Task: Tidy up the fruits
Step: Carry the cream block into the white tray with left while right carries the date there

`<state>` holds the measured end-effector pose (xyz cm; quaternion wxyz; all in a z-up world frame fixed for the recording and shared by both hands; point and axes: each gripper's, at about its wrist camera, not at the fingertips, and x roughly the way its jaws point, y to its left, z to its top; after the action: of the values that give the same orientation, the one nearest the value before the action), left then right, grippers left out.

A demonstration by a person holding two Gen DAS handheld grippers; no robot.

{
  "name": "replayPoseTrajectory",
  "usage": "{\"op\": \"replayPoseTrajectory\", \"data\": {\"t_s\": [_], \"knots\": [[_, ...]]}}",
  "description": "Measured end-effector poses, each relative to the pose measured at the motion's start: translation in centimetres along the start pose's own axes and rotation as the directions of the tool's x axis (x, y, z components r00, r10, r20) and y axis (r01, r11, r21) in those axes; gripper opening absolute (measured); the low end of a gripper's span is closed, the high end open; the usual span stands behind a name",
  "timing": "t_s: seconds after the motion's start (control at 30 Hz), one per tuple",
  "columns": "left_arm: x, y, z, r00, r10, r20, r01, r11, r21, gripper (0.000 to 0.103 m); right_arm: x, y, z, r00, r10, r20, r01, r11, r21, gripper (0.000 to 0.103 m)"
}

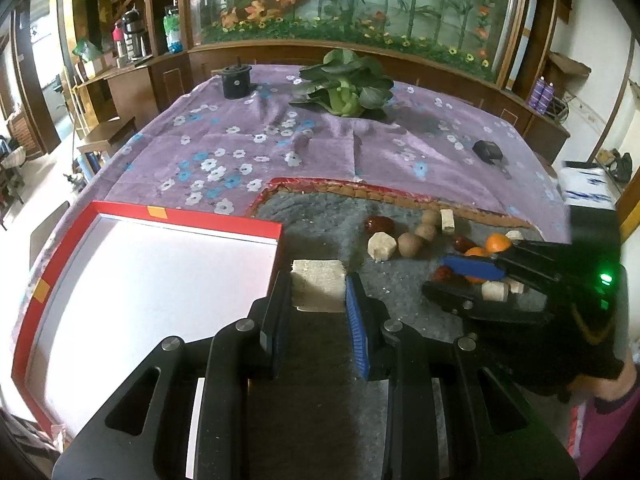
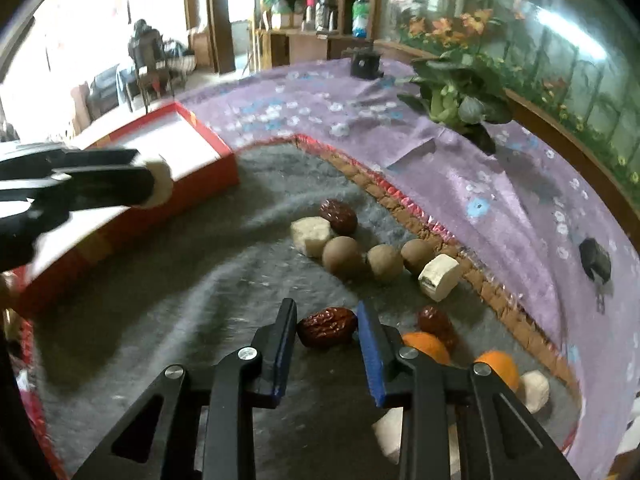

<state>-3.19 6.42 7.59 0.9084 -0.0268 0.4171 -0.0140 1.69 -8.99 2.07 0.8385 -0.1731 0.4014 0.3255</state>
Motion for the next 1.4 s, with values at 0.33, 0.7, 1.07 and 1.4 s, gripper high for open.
{"op": "replayPoseTrajectory", "data": {"t_s": [0.33,0.7,1.07,1.4], "knots": [[-2.4,1.9,-0.4,0.999,0.038,0.033,-0.038,0.999,-0.016,0.026,-4.4,3.9,0.3,0.984,0.032,0.177,-0.057,0.989,0.138,0.03],[-3.4,6.9,-0.7,0.992,0.121,0.039,-0.118,0.991,-0.064,0.026,-4.3,9.4,3.6,0.973,0.087,0.215,-0.11,0.989,0.098,0.03],[0.7,11.7,0.7,0.987,0.159,-0.037,-0.163,0.98,-0.111,0.026,-0.5,11.7,7.2,0.978,0.104,0.182,-0.116,0.992,0.057,0.03],[4.1,13.5,2.1,0.982,0.168,-0.091,-0.179,0.974,-0.137,0.026,4.0,11.9,9.7,0.982,0.138,0.131,-0.146,0.988,0.052,0.03]]}}
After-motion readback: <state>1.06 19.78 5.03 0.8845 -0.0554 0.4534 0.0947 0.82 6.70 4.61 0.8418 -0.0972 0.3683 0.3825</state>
